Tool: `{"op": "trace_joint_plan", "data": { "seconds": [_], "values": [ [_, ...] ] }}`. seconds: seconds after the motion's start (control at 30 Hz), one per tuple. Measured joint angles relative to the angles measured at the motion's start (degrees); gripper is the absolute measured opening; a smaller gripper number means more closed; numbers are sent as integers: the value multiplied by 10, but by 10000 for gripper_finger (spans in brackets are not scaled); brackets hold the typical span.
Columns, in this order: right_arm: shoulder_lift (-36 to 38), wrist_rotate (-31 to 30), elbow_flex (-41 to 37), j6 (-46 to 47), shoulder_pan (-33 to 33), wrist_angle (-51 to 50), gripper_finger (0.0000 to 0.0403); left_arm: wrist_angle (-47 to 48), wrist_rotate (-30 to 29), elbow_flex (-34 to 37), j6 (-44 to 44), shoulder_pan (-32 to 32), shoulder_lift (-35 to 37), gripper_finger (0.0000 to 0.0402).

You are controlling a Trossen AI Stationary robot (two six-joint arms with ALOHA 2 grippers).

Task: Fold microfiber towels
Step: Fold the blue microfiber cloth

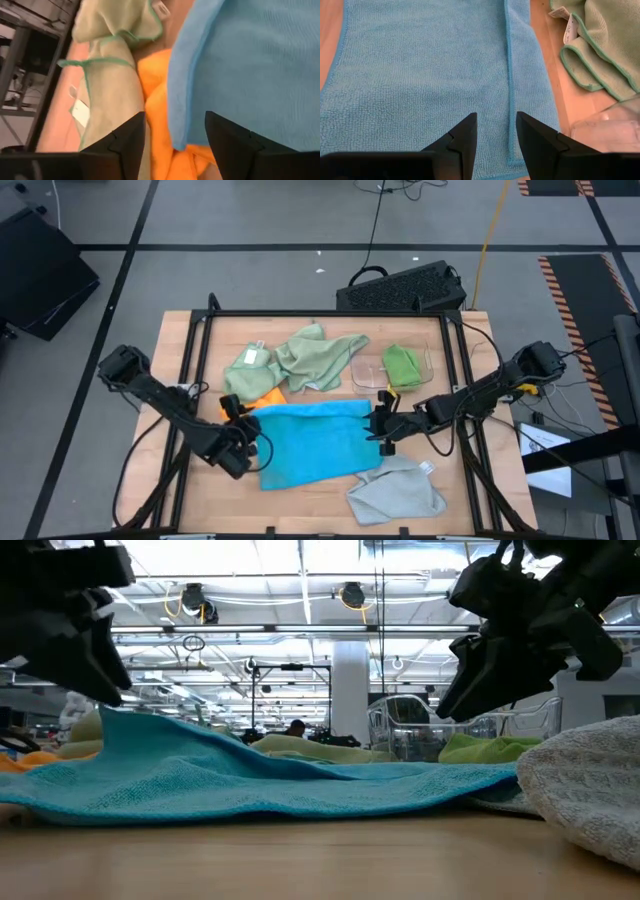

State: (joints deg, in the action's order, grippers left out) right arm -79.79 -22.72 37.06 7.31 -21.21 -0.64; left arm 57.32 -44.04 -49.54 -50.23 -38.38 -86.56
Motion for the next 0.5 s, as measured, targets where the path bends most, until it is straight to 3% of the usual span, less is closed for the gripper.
{"op": "trace_joint_plan", "data": {
  "seconds": [0.13, 0.5],
  "values": [
    [0, 0, 0, -2, 0, 0, 128, -6, 28, 20, 6, 15, 0, 168],
    [-3, 2, 0, -22, 0, 2, 128, -41, 26, 45, 36, 31, 0, 61]
  ]
}}
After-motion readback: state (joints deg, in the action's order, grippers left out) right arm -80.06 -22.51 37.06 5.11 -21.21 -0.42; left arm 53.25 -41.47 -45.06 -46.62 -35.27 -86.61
